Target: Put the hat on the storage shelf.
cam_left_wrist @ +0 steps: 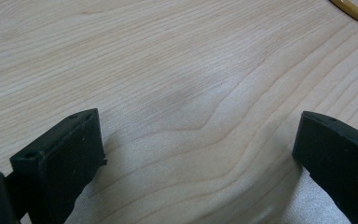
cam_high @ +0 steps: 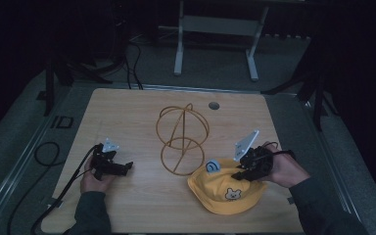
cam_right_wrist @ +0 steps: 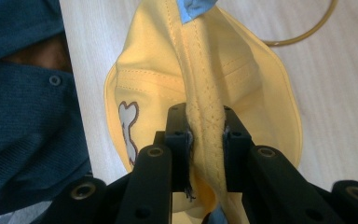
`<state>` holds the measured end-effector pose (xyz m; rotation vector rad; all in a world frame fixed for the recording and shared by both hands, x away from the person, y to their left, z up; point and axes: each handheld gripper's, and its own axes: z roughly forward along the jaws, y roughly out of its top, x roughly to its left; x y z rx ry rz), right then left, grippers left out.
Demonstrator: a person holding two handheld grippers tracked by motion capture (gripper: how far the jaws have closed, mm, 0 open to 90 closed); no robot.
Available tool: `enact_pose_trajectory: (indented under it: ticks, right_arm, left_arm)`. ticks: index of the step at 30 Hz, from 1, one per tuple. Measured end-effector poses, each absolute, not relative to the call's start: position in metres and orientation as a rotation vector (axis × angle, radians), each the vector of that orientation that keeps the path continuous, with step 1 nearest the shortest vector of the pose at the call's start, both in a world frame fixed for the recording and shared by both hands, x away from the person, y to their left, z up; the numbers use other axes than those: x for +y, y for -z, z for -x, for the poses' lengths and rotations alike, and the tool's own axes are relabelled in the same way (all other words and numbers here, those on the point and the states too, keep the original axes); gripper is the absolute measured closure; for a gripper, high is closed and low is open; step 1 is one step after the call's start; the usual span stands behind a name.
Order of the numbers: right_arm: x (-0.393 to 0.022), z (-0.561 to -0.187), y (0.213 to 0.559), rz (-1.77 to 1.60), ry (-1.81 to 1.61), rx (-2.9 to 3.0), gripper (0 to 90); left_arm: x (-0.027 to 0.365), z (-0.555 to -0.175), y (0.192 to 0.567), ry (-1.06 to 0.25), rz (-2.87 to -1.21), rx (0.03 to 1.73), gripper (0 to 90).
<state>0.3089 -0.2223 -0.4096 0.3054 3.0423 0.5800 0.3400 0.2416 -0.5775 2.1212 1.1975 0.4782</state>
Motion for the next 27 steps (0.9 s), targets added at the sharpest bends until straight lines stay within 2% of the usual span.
enact_pose_trajectory:
  ticks: [13,27]
  right_arm:
    - [-0.235,-0.317,0.382,-0.295,-0.631,3.004,77.8]
    - [-0.24,-0.327,0.368,-0.284,-0.646,2.986,77.8]
  left_arm:
    - [0.242,-0.34,0.577,-0.478,-2.121,1.197,1.5]
    - [0.242,-0.34,0.577,-0.478,-2.121,1.197,1.5]
